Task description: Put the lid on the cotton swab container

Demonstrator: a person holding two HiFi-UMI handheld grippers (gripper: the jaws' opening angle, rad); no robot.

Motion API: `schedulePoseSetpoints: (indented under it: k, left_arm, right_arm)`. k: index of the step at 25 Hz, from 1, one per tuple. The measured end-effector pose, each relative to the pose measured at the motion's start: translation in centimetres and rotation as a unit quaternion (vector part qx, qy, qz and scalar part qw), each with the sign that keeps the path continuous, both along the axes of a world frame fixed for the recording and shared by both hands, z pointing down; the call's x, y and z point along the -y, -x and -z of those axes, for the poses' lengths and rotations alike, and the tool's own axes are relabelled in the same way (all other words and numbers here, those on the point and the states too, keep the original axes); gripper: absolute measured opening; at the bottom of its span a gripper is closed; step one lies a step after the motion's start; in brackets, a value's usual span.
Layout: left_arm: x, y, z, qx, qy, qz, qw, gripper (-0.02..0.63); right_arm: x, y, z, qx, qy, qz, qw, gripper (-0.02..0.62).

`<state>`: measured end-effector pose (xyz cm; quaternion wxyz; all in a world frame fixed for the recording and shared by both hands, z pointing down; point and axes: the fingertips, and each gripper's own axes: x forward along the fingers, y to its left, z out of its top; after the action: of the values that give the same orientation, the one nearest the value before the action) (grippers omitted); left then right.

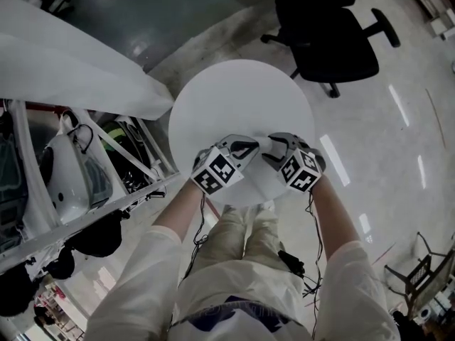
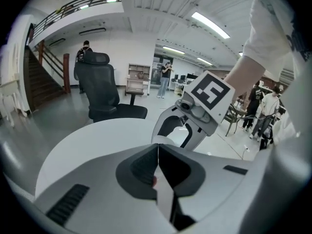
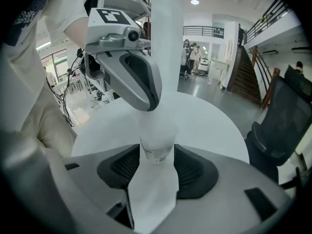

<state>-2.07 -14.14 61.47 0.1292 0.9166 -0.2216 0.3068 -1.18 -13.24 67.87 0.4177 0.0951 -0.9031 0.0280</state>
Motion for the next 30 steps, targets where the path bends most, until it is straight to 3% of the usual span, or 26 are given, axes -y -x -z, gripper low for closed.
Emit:
schedulePoseSetpoints:
  k: [5,8,10,13,17,19,22,25,30]
  left_arm:
    - [1.3,2.0,2.8,-0.060,-0.018,0.106,0.9925,0.001]
    - [0.9,3.5,7.3,-0.095,-0.061,0.183,0.9766,0.001]
    - [-0.3,4.2,10.8,-0.107,-0.097,0.220,0.9647,0.000]
    - [-2.5,5.0,16.6,-0.135,-0.148,0.280,0.9390,0.001]
    - [-4.9,6.4,24.0,-0.171,-0.236,0.357,0.8872,0.000]
    - [-7.1,6.4,26.3,-0.174,-0.263,0.379,0.8700,0.001]
    - [-9.5,6.4,29.1,-0.171,-0.299,0.402,0.8483,0.000]
    - [-11.0,6.2,30.8,-0.171,-0.323,0.414,0.8339,0.000]
    - [-12.3,5.7,31.6,-0.164,-0.346,0.408,0.8288,0.000]
  right_arm:
    - [-0.1,-1.7,3.0,0.028,-0.014,-0.029,0.999,0.236]
    - [-0.4,-3.1,8.0,0.075,-0.036,-0.082,0.993,0.229]
    - [-0.6,-3.9,12.9,0.119,-0.062,-0.127,0.983,0.210]
    - [-0.8,-4.7,21.2,0.195,-0.115,-0.200,0.953,0.148]
    - [-1.0,-5.5,30.5,0.290,-0.182,-0.280,0.897,0.095]
    - [-3.1,-5.9,33.5,0.322,-0.204,-0.310,0.871,0.083]
    - [-5.7,-6.3,36.2,0.336,-0.243,-0.329,0.849,0.064]
    - [-7.8,-6.3,37.7,0.333,-0.284,-0.332,0.836,0.055]
    - [-9.6,-6.5,38.5,0.340,-0.320,-0.343,0.815,0.037]
